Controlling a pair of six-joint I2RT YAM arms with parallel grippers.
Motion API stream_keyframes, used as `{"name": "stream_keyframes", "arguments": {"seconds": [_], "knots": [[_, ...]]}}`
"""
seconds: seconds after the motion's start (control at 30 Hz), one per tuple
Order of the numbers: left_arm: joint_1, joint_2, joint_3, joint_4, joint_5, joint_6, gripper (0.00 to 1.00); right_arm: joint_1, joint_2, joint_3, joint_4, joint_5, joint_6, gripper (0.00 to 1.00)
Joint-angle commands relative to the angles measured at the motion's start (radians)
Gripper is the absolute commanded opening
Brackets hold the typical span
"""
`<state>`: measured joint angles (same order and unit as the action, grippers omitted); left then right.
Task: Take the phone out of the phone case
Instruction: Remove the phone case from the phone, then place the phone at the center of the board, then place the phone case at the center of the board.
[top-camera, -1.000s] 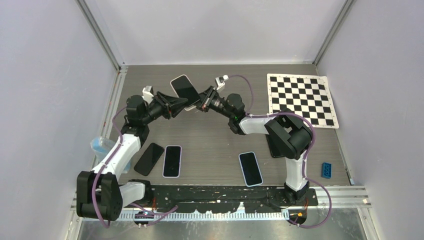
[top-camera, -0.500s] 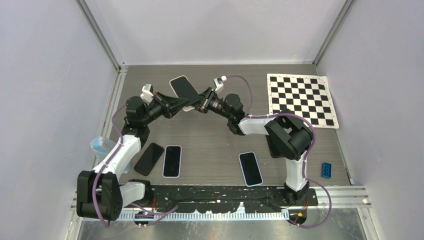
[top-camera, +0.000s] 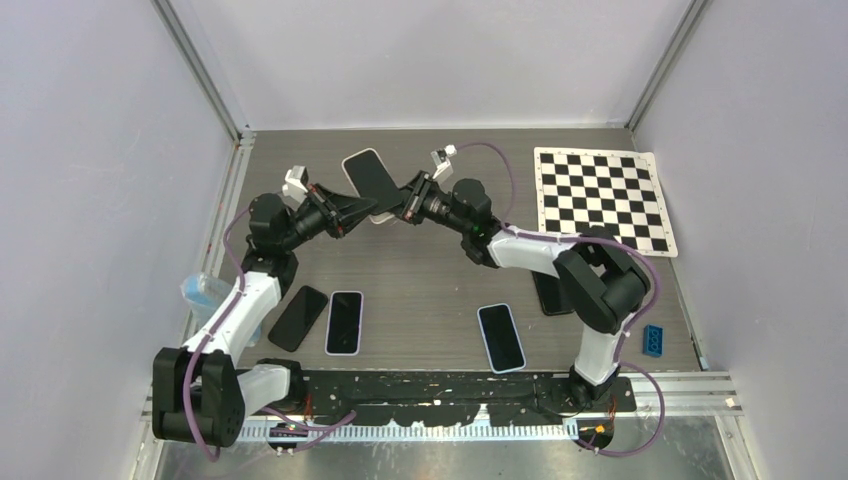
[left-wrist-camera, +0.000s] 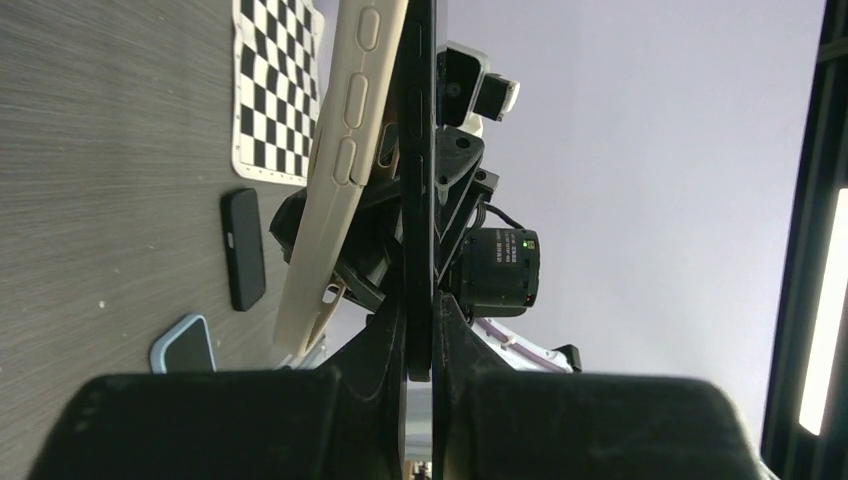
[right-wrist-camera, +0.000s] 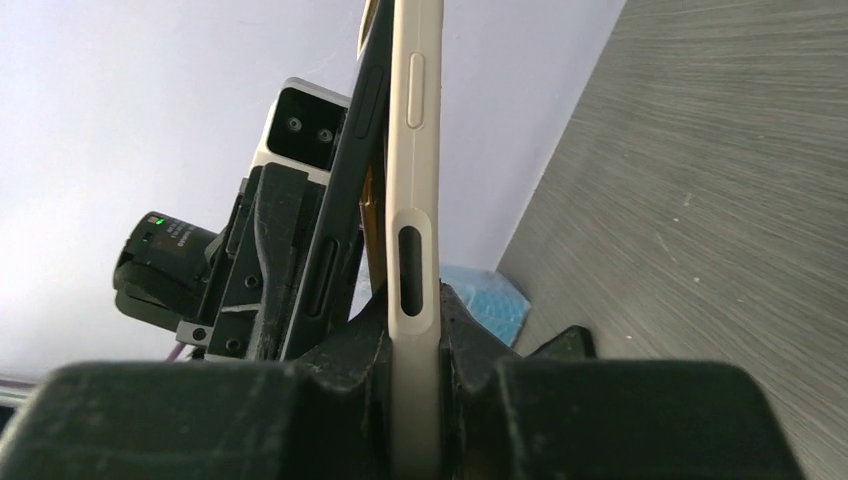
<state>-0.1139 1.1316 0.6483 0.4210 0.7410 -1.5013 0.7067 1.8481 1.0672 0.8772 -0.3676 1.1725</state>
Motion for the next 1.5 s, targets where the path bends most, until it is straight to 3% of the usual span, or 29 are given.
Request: {"name": "stream_keyframes", "arguments": {"seconds": [0.0, 0.47, 0.53, 0.73, 0.8, 1.03, 1.2, 1.47], "knots": [[-0.002, -0.049, 0.021, 0.138, 0.105, -0.094, 0.0, -0.021, -0.124, 0.018, -0.177, 0.105, -0.22, 0.01], [-0.002, -0.092, -0.003, 0.192, 0.194, -0.155, 0.0, -0.121, -0.191, 0.121, -0.46, 0.213, -0.385, 0.01], [-0.001, -0.092, 0.025, 0.116, 0.186, -0.089, 0.0, -0.141, -0.188, 0.151, -0.513, 0.214, -0.382, 0.01], [-0.019, -0.027, 0.182, -0.288, 0.089, 0.303, 0.0, -0.22, -0.206, 0.246, -0.772, 0.287, -0.349, 0.01], [-0.049, 0.035, 0.258, -0.402, 0.034, 0.397, 0.0, -0.271, -0.222, 0.232, -0.819, 0.3, -0.309, 0.01], [-0.161, 0.385, 0.511, -0.418, -0.039, 0.533, 0.0, -0.484, -0.178, 0.256, -0.95, 0.221, -0.276, 0.04], [-0.234, 0.633, 0.8, -0.61, -0.136, 0.676, 0.0, -0.574, -0.065, 0.338, -0.995, 0.126, -0.275, 0.05], [-0.296, 1.051, 1.13, -0.597, -0.117, 0.674, 0.0, -0.618, 0.146, 0.432, -0.978, 0.037, -0.28, 0.07]]}}
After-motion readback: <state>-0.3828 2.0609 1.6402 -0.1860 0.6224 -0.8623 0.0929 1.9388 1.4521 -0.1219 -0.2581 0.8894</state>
